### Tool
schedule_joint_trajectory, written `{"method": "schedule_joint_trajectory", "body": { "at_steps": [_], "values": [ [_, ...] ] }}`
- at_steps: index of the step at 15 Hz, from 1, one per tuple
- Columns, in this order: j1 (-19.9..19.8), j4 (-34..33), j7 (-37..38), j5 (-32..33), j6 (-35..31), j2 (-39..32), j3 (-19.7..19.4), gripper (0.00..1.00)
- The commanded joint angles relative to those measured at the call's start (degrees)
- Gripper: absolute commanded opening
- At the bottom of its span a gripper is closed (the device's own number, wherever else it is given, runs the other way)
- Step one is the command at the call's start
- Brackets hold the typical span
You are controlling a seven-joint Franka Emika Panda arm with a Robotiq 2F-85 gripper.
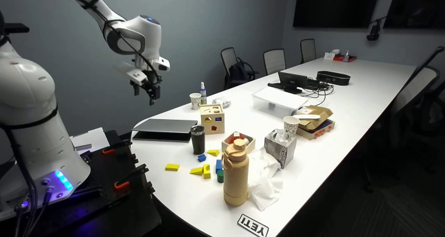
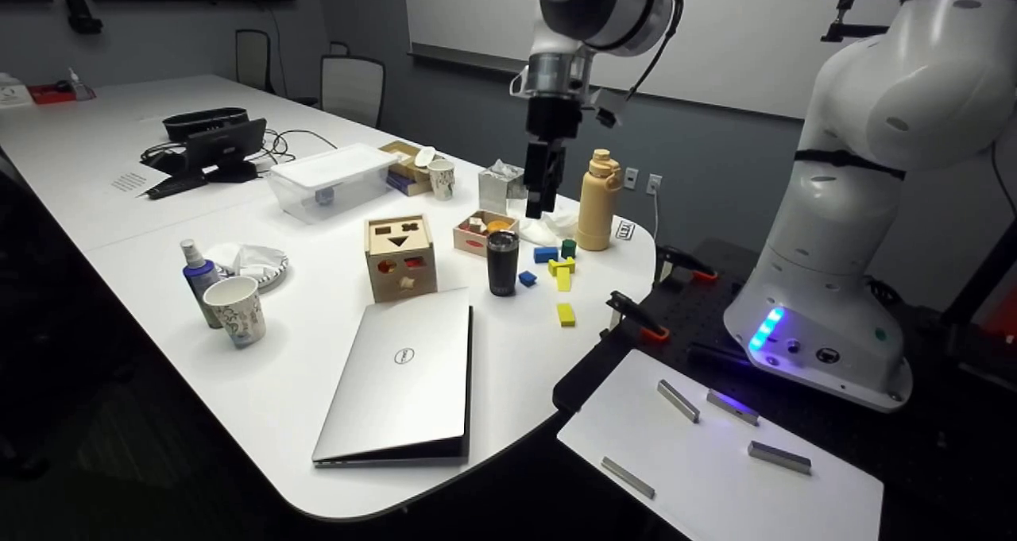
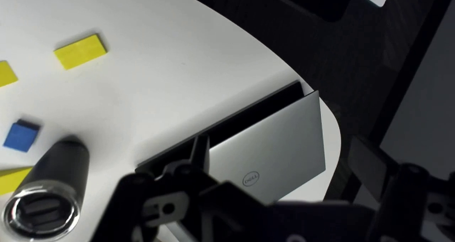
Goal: Open the laptop and switch it on
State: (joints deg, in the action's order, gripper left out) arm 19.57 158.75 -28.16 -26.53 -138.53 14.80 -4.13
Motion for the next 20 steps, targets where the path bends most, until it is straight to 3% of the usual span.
{"method": "schedule_joint_trajectory", "body": {
  "at_steps": [1,3,4,5,8,11,20],
  "values": [
    [1.82,-0.9,-6.35,-14.88,-10.18,-11.96,2.55,1.0],
    [4.81,-2.62,-11.01,-25.06,-14.81,-17.51,1.47,1.0],
    [0.26,-4.06,-13.64,-30.28,-15.71,-19.84,6.63,1.0],
    [3.89,-5.61,-16.63,-35.44,-17.33,-22.83,3.94,1.0],
    [2.09,-11.72,-26.6,-50.44,-20.59,-31.45,7.46,1.0],
    [2.36,-18.25,-37.37,-63.12,-23.17,-40.21,8.61,1.0],
    [3.86,-32.26,-56.37,-83.31,-23.38,-58.06,7.1,1.0]
  ]
}}
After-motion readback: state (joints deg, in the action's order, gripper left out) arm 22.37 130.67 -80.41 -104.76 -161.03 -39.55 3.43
